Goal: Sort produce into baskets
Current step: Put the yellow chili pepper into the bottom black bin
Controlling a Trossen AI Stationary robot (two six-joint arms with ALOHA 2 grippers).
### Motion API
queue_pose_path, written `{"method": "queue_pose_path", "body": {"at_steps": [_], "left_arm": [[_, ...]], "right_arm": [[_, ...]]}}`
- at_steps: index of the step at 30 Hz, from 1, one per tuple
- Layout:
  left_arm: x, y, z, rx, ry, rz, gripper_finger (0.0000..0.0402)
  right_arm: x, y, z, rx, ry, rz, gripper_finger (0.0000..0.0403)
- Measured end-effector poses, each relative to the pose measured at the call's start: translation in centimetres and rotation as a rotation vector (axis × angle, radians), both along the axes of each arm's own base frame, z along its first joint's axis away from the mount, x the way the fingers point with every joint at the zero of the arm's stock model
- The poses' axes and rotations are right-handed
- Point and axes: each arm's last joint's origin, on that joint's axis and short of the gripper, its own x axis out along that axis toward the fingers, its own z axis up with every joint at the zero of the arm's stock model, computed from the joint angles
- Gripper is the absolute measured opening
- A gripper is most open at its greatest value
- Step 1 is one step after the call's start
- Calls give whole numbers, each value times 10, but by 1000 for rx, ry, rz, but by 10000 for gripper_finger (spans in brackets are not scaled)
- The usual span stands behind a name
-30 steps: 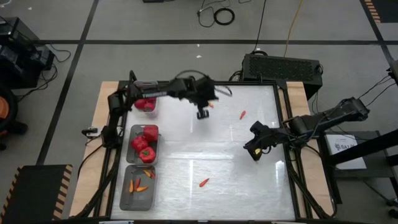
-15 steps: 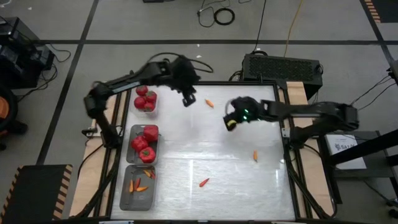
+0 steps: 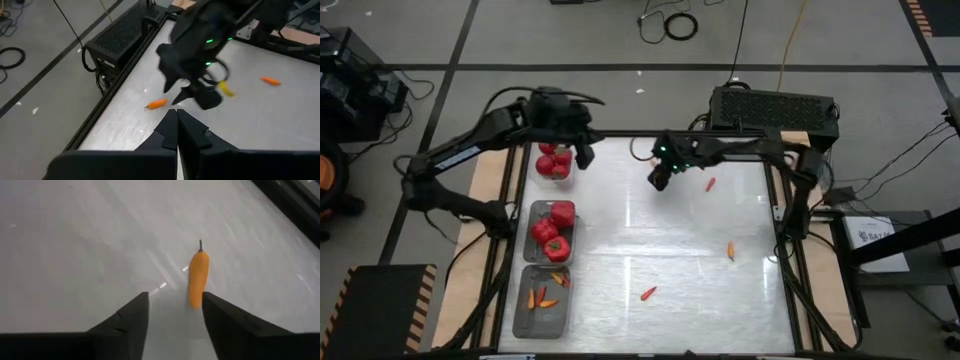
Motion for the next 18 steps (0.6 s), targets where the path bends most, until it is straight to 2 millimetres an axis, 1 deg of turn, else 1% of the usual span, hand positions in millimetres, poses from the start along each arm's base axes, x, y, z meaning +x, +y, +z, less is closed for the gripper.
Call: {"method": "queue_pose_path", "body": {"at_steps": [4,8,14,18], "left_arm": [[-8,-4,6,1,-17,4,0],[-9,-5,6,1,-15,4,0],[-9,-4,6,7,-12,0,0],[-9,-4,6,6,-12,0,0]], "right_arm": [[17,-11,-6,-22,21,-7,210],[22,-15,-16,-49,65,-60,228],[22,-17,-28,-36,100,-96,232],[24,-18,-43,-10,126,-114,227]]}}
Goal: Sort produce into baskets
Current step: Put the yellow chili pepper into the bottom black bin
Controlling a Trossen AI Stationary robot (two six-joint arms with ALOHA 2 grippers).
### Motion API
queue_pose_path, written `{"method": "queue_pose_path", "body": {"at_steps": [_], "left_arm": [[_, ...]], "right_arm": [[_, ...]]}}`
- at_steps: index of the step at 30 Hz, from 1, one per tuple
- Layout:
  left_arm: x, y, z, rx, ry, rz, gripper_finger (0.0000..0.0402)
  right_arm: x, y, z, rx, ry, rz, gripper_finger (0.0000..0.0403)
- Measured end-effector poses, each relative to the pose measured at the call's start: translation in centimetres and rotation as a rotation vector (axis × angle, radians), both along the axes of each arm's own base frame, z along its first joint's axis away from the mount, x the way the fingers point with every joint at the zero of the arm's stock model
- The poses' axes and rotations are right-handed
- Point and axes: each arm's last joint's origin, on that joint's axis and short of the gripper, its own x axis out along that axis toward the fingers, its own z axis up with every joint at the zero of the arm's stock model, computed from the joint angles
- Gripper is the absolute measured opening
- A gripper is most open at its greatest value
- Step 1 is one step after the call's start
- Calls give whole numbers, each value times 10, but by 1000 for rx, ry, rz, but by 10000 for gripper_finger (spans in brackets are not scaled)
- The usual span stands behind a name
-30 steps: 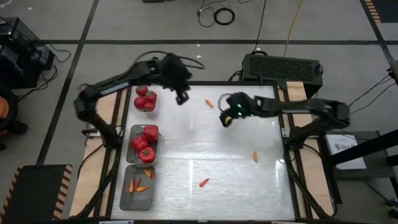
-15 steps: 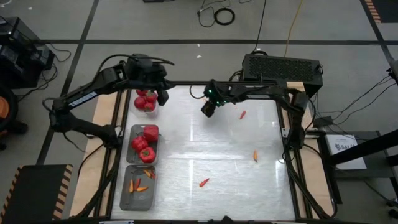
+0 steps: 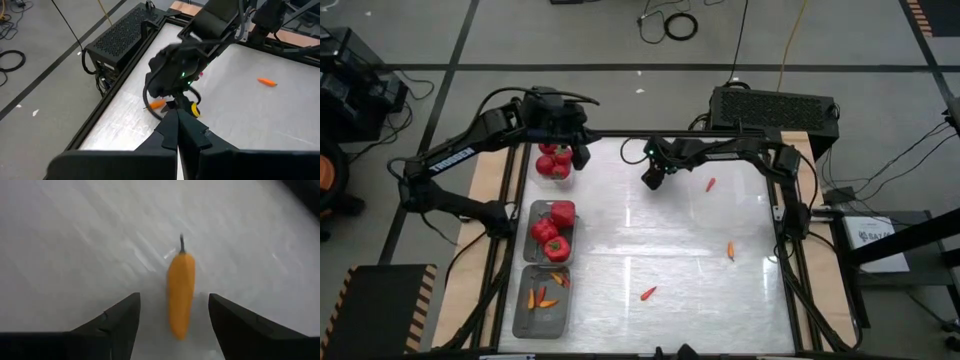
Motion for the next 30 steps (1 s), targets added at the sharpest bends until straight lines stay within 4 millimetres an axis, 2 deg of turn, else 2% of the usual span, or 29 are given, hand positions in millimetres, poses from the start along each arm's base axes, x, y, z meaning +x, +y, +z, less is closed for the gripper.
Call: {"method": "queue_pose_path", "body": {"at_steps": [8,15,20,25,30], "left_arm": [[0,0,0,-16,-5,7,0],[-9,-7,6,-71,-42,37,0],[-41,-32,15,-142,-29,53,0],[-85,-60,28,-166,-79,151,0],[-120,-77,32,-229,-162,324,0]], "right_arm": [[1,1,-23,54,57,-52,189],[2,9,-24,52,80,-14,85],[3,16,-17,52,88,47,11],[2,33,-6,82,98,103,15],[9,61,11,151,28,211,5]]}}
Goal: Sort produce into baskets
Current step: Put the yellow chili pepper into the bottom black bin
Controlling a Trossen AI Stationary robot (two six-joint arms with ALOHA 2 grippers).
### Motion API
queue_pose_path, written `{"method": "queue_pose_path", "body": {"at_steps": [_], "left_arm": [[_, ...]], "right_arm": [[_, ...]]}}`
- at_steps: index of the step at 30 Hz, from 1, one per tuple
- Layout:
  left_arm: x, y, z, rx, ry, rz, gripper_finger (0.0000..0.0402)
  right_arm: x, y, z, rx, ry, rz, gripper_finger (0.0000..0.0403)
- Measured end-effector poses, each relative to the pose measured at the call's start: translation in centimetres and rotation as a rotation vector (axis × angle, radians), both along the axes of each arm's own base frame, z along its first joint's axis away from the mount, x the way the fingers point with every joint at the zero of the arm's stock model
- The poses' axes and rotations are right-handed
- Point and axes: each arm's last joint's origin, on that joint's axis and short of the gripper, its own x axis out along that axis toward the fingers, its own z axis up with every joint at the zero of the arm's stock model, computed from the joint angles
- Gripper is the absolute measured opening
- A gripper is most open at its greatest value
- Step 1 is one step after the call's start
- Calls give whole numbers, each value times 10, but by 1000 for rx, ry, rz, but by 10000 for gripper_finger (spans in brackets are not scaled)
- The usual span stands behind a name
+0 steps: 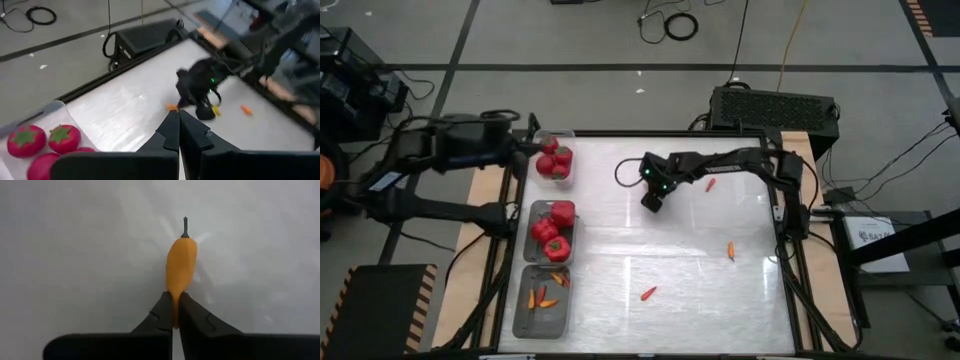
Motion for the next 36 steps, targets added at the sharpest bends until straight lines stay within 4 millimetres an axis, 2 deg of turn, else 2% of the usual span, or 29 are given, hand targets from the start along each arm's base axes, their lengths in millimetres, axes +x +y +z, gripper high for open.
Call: {"method": "queue_pose_path", "body": {"at_steps": [5,12,20,25,30,36], "left_arm": [[-7,-6,-14,-22,-2,29,0],[10,-7,-67,-1,109,-13,0],[12,-10,-106,102,76,-184,0],[11,-13,-124,98,29,-249,0],[12,-15,-134,92,-4,-358,0],[14,-18,-134,97,-42,-465,1]], "right_arm": [[13,41,14,59,-92,73,4],[35,127,27,142,-284,197,4],[64,202,59,192,-837,277,3],[75,233,61,116,-1044,275,3],[107,256,56,106,-1085,309,3],[150,275,50,62,-1059,358,4]]}}
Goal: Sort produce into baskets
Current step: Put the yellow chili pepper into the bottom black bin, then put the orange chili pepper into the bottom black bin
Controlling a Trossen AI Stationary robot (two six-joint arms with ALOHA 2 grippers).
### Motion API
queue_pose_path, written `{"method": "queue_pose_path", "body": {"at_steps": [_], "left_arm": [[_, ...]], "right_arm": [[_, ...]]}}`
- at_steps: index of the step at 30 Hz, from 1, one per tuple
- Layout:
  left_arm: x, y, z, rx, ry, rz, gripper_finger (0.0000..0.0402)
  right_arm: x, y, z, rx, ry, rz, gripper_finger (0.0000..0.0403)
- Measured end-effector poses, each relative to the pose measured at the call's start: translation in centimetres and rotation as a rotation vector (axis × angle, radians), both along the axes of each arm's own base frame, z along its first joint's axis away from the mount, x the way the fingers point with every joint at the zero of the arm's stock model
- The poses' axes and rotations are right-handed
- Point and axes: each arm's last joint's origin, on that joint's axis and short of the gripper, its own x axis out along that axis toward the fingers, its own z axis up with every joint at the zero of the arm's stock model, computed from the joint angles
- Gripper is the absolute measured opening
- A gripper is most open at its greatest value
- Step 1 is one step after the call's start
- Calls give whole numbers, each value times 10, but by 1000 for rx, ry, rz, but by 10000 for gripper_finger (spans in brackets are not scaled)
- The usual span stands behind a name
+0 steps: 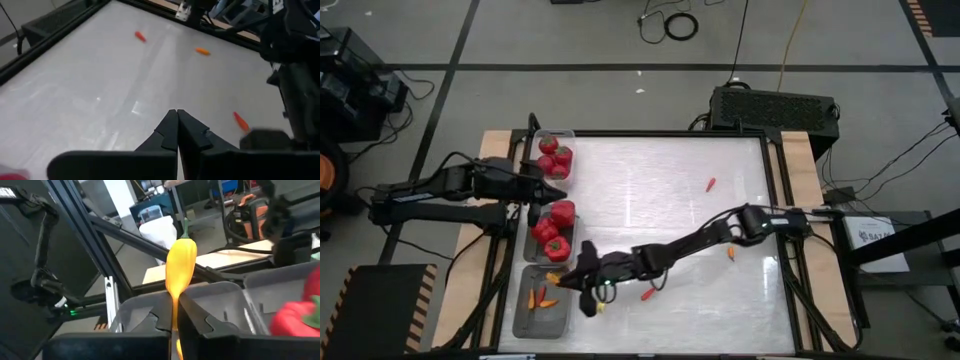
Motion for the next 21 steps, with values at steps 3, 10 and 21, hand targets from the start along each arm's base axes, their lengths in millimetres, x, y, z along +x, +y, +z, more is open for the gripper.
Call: {"method": "queue_pose_path", "body": {"at_steps": [3,10,21], "left_arm": [[1,0,-5,-8,12,1,13],[4,1,-14,4,52,34,68],[5,2,-14,-8,49,40,143]], "right_arm": [[18,6,-10,-13,38,6,4],[35,12,-30,-38,90,8,12],[33,11,-38,-80,159,9,91]]}}
